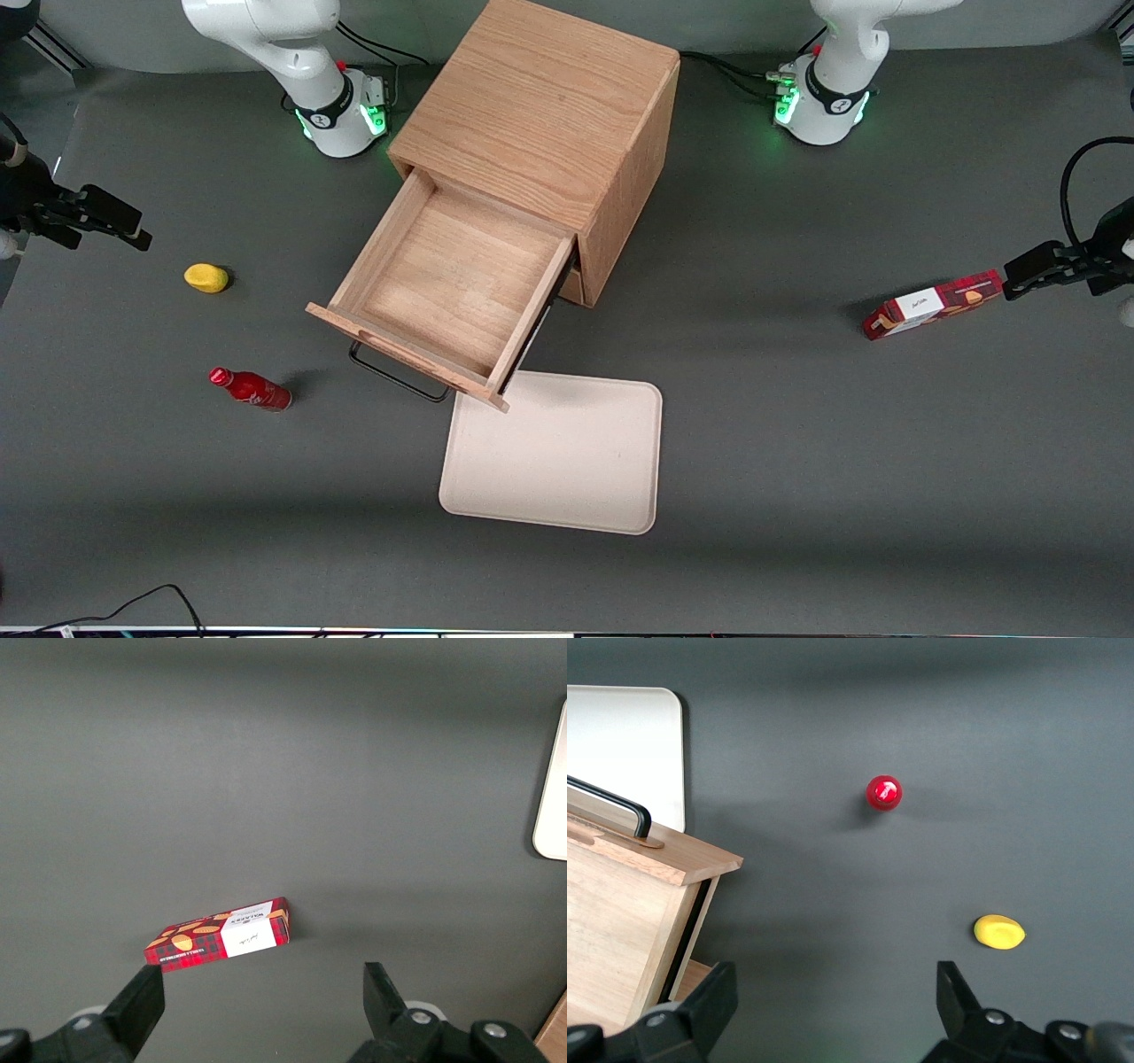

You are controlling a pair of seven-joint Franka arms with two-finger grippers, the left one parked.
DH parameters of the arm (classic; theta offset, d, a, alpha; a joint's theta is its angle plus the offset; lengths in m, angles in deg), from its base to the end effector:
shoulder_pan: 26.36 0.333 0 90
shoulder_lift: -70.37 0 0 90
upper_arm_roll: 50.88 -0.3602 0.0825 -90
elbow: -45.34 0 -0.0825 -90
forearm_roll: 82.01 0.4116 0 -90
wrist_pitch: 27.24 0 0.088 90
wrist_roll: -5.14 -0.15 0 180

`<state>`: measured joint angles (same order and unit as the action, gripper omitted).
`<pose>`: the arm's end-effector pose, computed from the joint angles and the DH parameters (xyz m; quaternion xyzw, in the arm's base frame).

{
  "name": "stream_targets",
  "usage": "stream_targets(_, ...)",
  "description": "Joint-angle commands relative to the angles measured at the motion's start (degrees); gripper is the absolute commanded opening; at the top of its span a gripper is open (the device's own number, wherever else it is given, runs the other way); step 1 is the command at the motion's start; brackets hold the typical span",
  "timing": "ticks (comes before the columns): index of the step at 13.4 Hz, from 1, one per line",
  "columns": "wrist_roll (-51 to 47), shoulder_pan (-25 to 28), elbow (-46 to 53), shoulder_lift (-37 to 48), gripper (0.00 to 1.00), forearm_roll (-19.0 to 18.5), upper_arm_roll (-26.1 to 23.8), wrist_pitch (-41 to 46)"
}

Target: Close top drawer

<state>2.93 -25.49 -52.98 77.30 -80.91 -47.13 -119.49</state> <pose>0.5416 -0.0265 0.6243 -0.9989 0.0445 -0.0075 0.0135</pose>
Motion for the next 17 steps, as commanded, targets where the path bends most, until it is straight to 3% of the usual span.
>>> stream_targets(1,-1.0,0.3,-1.0,0.7,1.00,-0.6,-0.1,-1.1)
stream_targets(10,-0.3,0.5,1.6,-2.4,1.00,0.4,-0.1,-0.8)
stream_targets(17,1.4,1.9,19.7,-18.4,1.00,0.4,-3.4,0.9)
